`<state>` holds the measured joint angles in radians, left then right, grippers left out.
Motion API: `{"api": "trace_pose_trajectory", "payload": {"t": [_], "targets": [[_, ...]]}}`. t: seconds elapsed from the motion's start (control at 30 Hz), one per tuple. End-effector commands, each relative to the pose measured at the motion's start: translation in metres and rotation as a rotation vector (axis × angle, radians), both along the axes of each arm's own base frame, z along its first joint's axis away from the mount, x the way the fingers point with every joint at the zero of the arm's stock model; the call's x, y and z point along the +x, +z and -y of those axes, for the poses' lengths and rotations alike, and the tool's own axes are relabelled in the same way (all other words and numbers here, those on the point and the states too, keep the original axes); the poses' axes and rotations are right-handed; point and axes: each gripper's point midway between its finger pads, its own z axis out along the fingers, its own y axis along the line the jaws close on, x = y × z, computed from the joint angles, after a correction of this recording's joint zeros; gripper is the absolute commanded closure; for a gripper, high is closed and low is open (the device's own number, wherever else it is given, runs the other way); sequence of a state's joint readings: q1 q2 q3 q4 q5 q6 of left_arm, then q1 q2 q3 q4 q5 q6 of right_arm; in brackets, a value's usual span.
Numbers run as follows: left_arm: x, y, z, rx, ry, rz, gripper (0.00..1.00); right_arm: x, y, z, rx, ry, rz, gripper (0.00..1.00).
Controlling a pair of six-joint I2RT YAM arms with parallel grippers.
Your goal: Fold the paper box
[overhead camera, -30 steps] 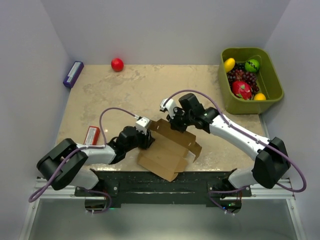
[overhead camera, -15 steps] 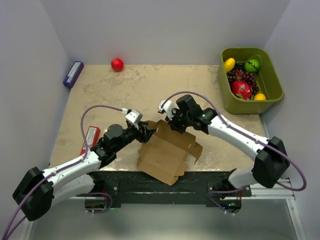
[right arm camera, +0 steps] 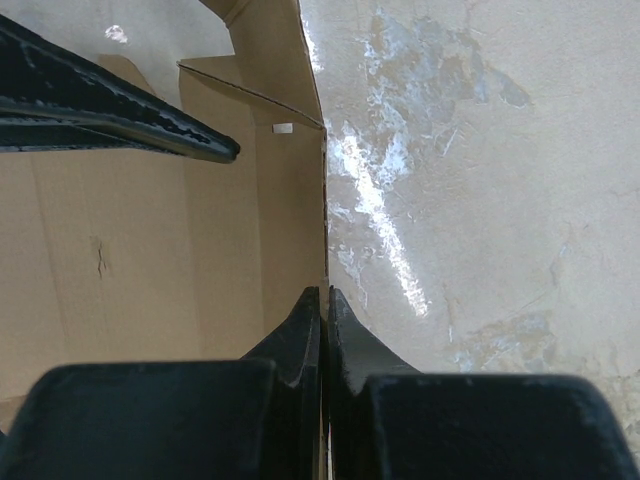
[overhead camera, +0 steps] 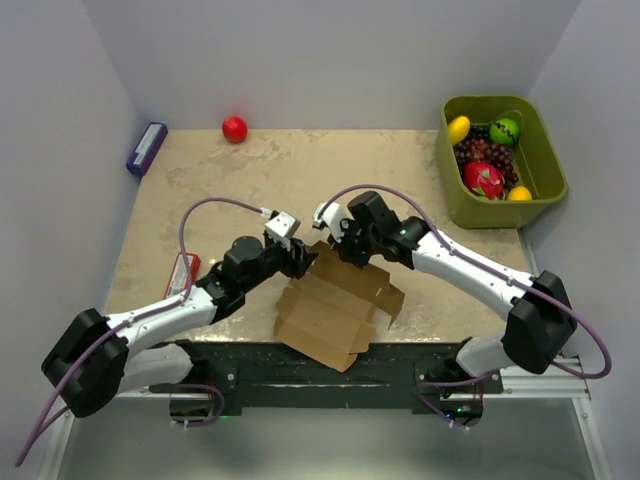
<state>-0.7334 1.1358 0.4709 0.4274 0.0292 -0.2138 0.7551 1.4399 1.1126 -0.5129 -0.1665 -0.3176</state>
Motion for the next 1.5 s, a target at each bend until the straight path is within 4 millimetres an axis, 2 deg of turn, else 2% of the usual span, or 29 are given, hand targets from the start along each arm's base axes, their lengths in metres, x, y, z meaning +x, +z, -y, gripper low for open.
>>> {"api": "trace_pose_trajectory", "payload": {"t": [0.0, 0.03, 0.13, 0.17, 0.2, 0.23, 0.27, 0.33, 0.37, 0.43, 0.47, 0.53, 0.57, 0.6, 0.63, 0.7, 0.73, 0.83, 0.87, 1.03, 1.07, 1.13, 1.2, 1.27, 1.3, 1.33, 1.47], "targets": [[0.014, 0.032, 0.011, -0.044, -0.008, 0.098, 0.43, 0.008, 0.014, -0.005, 0.0, 0.002, 0.044, 1.0], [0.015, 0.03, 0.012, -0.038, -0.012, 0.098, 0.44, 0.008, 0.014, -0.005, -0.001, 0.002, 0.043, 1.0], [0.016, 0.025, 0.015, -0.024, -0.024, 0.094, 0.62, 0.008, 0.014, -0.007, 0.002, 0.002, 0.045, 1.0], [0.016, 0.023, 0.016, -0.02, -0.029, 0.091, 0.78, 0.008, 0.015, -0.007, 0.006, 0.001, 0.047, 1.0], [0.017, 0.022, 0.016, -0.019, -0.026, 0.091, 0.85, 0.008, 0.016, -0.007, 0.011, 0.002, 0.048, 0.99], [0.016, 0.018, 0.015, -0.015, -0.025, 0.084, 0.96, 0.008, 0.017, -0.007, 0.017, -0.002, 0.048, 0.96], [0.017, 0.018, 0.013, -0.014, -0.016, 0.086, 1.0, 0.008, 0.019, -0.008, 0.025, -0.004, 0.052, 0.9], [0.016, 0.014, 0.01, -0.007, -0.004, 0.084, 1.0, 0.011, 0.025, -0.008, 0.048, -0.026, 0.069, 0.78], [0.015, 0.014, 0.008, -0.006, -0.001, 0.084, 1.0, 0.011, 0.026, -0.009, 0.055, -0.036, 0.07, 0.64], [0.014, 0.012, 0.004, -0.001, 0.009, 0.087, 1.0, 0.016, 0.036, -0.008, 0.087, -0.082, 0.102, 0.52], [0.013, 0.011, 0.002, 0.0, 0.016, 0.085, 1.0, 0.018, 0.041, -0.007, 0.097, -0.099, 0.115, 0.38], [0.014, 0.012, -0.005, -0.003, 0.05, 0.092, 1.0, 0.023, 0.059, -0.005, 0.141, -0.145, 0.151, 0.26], [0.016, 0.012, -0.008, -0.003, 0.07, 0.095, 1.0, 0.028, 0.068, 0.0, 0.146, -0.189, 0.184, 0.09], [0.016, 0.014, -0.01, -0.007, 0.08, 0.1, 1.0, 0.029, 0.075, 0.002, 0.164, -0.208, 0.197, 0.05], [0.016, 0.015, -0.011, -0.008, 0.086, 0.103, 1.0, 0.03, 0.091, 0.006, 0.203, -0.24, 0.228, 0.03], [0.017, 0.019, -0.015, -0.007, 0.107, 0.109, 1.0, 0.033, 0.108, 0.014, 0.242, -0.306, 0.275, 0.01], [0.018, 0.021, -0.017, -0.007, 0.116, 0.112, 1.0, 0.031, 0.125, 0.019, 0.303, -0.334, 0.305, 0.01], [0.022, 0.025, -0.026, -0.009, 0.174, 0.114, 1.0, 0.028, 0.146, 0.027, 0.429, -0.415, 0.335, 0.01], [0.024, 0.023, -0.031, 0.001, 0.207, 0.108, 1.0, 0.022, 0.162, 0.032, 0.483, -0.423, 0.358, 0.01], [0.028, 0.018, -0.043, 0.005, 0.284, 0.084, 1.0, 0.005, 0.19, 0.017, 0.723, -0.475, 0.211, 0.02], [0.029, 0.016, -0.045, 0.007, 0.296, 0.08, 1.0, 0.006, 0.192, 0.014, 0.754, -0.499, 0.18, 0.08], [0.029, 0.014, -0.044, 0.004, 0.303, 0.071, 1.0, 0.009, 0.195, 0.007, 0.856, -0.594, 0.073, 0.11], [0.03, 0.014, -0.043, -0.001, 0.308, 0.074, 1.0, 0.012, 0.191, 0.007, 0.926, -0.702, -0.014, 0.13], [0.032, 0.016, -0.044, -0.003, 0.32, 0.082, 1.0, 0.011, 0.18, 0.004, 1.043, -0.815, -0.155, 0.15], [0.031, 0.015, -0.042, 0.0, 0.318, 0.081, 1.0, 0.012, 0.195, -0.002, 1.155, -0.788, -0.168, 0.16], [0.031, 0.014, -0.042, 0.004, 0.319, 0.082, 1.0, 0.006, 0.177, -0.005, 1.198, -0.817, -0.249, 0.17], [0.032, 0.014, -0.038, 0.004, 0.319, 0.085, 1.0, 0.012, 0.162, -0.006, 1.29, -0.908, -0.303, 0.17]]}}
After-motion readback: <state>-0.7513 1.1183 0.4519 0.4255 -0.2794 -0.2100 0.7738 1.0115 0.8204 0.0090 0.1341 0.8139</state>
